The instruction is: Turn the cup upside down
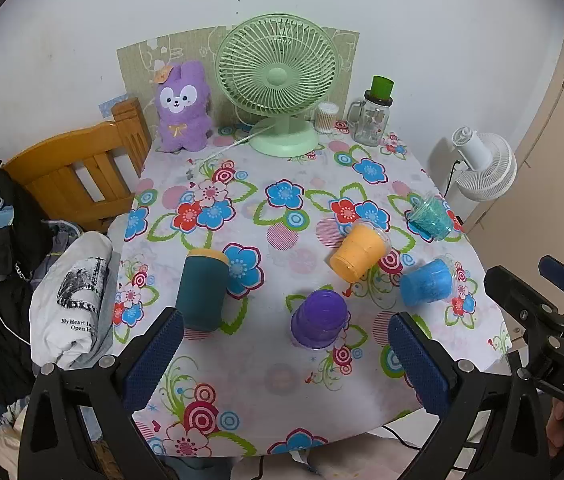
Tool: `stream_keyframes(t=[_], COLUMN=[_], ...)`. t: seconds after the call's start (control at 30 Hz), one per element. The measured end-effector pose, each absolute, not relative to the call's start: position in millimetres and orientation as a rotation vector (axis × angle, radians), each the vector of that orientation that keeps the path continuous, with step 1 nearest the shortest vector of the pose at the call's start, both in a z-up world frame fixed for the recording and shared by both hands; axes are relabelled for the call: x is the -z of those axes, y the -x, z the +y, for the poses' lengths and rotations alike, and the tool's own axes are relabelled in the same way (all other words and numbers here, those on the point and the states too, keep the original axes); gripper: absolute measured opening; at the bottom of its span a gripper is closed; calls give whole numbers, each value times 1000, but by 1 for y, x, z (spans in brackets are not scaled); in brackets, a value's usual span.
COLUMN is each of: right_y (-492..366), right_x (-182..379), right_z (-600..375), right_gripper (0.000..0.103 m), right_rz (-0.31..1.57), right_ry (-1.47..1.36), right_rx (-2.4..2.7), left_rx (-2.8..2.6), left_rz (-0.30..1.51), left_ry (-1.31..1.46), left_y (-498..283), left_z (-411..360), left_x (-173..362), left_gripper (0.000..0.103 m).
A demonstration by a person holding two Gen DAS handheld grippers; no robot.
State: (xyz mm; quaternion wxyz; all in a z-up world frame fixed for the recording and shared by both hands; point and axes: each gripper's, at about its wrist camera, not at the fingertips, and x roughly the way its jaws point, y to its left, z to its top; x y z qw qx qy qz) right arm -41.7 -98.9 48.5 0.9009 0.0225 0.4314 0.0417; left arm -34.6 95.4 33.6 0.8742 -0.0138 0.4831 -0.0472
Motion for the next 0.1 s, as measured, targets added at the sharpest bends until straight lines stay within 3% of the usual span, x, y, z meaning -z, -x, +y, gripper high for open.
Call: stream_keyframes(t=[0.1], right_y=[37], right_x=[-45], right_z=[-101], right_gripper=[101], right_rz=[905], right_ry=[-47], right_rx=[-90], left_rx=[96], left_rz=[1018], left_ry=[30], left_y=[31], left_z=[93], left_x=[-30], left_gripper=[103])
